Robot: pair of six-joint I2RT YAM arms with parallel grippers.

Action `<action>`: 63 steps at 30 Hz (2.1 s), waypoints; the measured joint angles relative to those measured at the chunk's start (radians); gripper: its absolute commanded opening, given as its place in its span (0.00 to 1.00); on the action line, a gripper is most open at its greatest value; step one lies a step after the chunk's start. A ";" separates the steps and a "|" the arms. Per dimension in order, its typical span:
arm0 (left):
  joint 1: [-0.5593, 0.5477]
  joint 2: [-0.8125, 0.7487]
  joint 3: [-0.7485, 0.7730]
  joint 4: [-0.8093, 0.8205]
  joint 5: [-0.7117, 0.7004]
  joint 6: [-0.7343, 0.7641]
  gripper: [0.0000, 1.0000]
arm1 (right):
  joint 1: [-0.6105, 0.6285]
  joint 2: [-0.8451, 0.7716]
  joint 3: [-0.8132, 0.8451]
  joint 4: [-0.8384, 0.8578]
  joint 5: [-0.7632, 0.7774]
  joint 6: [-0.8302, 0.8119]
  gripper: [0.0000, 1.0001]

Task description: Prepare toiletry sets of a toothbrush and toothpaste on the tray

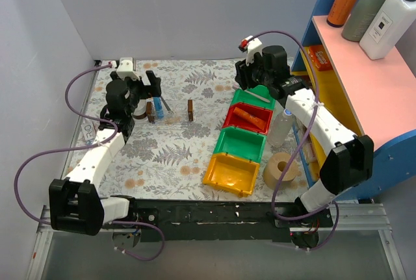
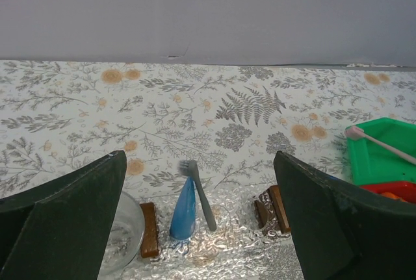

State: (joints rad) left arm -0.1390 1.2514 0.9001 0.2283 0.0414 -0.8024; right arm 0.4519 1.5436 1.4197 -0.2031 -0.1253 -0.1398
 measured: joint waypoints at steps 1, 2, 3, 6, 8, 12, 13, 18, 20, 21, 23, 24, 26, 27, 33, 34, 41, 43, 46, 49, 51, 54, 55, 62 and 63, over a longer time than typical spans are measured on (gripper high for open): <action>0.000 -0.021 -0.016 -0.001 -0.012 0.003 0.98 | -0.009 0.023 0.022 -0.024 0.007 -0.006 0.55; 0.000 -0.041 -0.031 -0.001 -0.026 0.006 0.98 | -0.017 0.045 0.041 -0.044 0.012 -0.014 0.55; 0.000 -0.056 -0.043 -0.002 -0.038 0.010 0.98 | -0.025 0.065 0.057 -0.059 0.016 -0.023 0.54; 0.000 -0.075 -0.056 -0.006 -0.068 0.018 0.98 | -0.048 0.142 0.117 -0.112 0.024 -0.056 0.51; 0.000 -0.075 -0.056 -0.008 -0.079 0.020 0.98 | -0.060 0.204 0.172 -0.152 0.034 -0.083 0.51; 0.000 -0.075 -0.056 -0.011 -0.087 0.021 0.98 | -0.076 0.325 0.279 -0.211 0.064 -0.139 0.51; 0.000 -0.075 -0.056 -0.011 -0.088 0.021 0.98 | -0.079 0.350 0.296 -0.224 0.070 -0.155 0.51; 0.000 -0.075 -0.059 -0.011 -0.091 0.021 0.98 | -0.087 0.457 0.386 -0.299 0.071 -0.236 0.50; 0.000 -0.075 -0.060 -0.011 -0.093 0.021 0.98 | -0.091 0.493 0.412 -0.320 0.068 -0.259 0.49; 0.000 -0.075 -0.061 -0.011 -0.094 0.021 0.98 | -0.093 0.512 0.425 -0.328 0.064 -0.269 0.48; 0.000 -0.075 -0.061 -0.011 -0.095 0.022 0.98 | -0.095 0.552 0.455 -0.348 0.059 -0.285 0.48; 0.000 -0.075 -0.061 -0.011 -0.097 0.023 0.98 | -0.097 0.572 0.468 -0.355 0.057 -0.290 0.48; 0.000 -0.074 -0.062 -0.011 -0.099 0.025 0.98 | -0.103 0.608 0.491 -0.369 0.051 -0.301 0.48; 0.000 -0.073 -0.062 -0.011 -0.101 0.025 0.98 | -0.106 0.624 0.499 -0.375 0.048 -0.307 0.48; 0.000 -0.062 -0.063 -0.011 -0.106 0.029 0.98 | -0.125 0.678 0.519 -0.390 0.040 -0.321 0.47; 0.000 -0.062 -0.065 -0.011 -0.106 0.029 0.98 | -0.127 0.686 0.521 -0.393 0.040 -0.325 0.47; 0.000 -0.061 -0.070 -0.011 -0.106 0.029 0.98 | -0.132 0.692 0.521 -0.387 0.037 -0.337 0.47; 0.000 -0.061 -0.070 -0.011 -0.106 0.029 0.98 | -0.131 0.694 0.521 -0.378 0.035 -0.338 0.47; 0.000 -0.061 -0.070 -0.011 -0.106 0.030 0.98 | -0.130 0.699 0.521 -0.370 0.024 -0.339 0.47; 0.000 -0.061 -0.070 -0.011 -0.106 0.031 0.98 | -0.130 0.711 0.521 -0.367 0.019 -0.339 0.47; 0.000 -0.061 -0.070 -0.011 -0.106 0.032 0.98 | -0.130 0.723 0.521 -0.364 0.017 -0.340 0.47; 0.000 -0.061 -0.070 -0.011 -0.106 0.034 0.98 | -0.130 0.743 0.521 -0.363 0.016 -0.340 0.46; 0.000 -0.061 -0.070 -0.011 -0.106 0.036 0.98 | -0.130 0.749 0.521 -0.363 0.016 -0.340 0.46; 0.000 -0.061 -0.071 -0.011 -0.108 0.039 0.98 | -0.131 0.759 0.521 -0.348 0.015 -0.343 0.38; 0.000 -0.061 -0.071 -0.011 -0.108 0.040 0.98 | -0.131 0.760 0.520 -0.344 0.016 -0.344 0.36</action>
State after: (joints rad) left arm -0.1390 1.1900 0.8291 0.2173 -0.0669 -0.7628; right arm 0.3206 2.3032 1.9400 -0.5472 -0.1097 -0.4839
